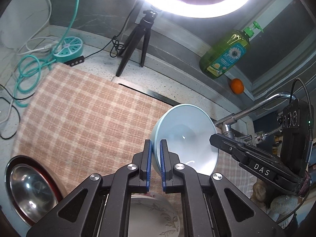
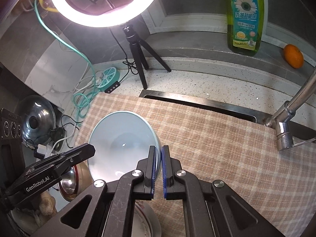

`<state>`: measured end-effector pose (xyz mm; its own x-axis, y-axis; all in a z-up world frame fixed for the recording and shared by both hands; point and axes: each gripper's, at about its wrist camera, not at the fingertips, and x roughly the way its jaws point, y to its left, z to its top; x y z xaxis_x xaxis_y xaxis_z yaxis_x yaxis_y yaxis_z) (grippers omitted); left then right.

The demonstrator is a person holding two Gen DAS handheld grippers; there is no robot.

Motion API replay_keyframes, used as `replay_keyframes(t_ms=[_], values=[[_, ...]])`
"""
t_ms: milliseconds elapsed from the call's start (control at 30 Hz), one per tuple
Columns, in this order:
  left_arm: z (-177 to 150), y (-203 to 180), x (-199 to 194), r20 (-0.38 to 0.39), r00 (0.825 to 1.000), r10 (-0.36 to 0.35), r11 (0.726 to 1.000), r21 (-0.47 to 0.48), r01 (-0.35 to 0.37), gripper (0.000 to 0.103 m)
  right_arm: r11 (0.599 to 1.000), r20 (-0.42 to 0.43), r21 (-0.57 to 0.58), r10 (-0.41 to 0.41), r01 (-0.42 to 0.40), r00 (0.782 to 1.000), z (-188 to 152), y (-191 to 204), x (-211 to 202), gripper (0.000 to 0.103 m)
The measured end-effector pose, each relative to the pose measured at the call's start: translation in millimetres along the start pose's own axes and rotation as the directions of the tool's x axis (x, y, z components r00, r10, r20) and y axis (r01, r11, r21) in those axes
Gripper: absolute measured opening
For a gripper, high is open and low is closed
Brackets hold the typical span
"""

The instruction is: Organize plates and bowls

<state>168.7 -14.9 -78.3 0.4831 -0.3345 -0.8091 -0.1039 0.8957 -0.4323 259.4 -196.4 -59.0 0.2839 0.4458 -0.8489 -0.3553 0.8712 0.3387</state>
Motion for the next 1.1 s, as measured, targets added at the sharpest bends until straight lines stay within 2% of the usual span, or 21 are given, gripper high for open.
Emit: replay_keyframes(t_ms=[1100], values=[[-32, 83, -67, 0.061, 0.997, 0.042, 0.995, -0.096, -0.036, 0.006, 0.99, -0.029, -0.134, 0.043, -0.046, 0.999, -24, 112, 14, 0.005]])
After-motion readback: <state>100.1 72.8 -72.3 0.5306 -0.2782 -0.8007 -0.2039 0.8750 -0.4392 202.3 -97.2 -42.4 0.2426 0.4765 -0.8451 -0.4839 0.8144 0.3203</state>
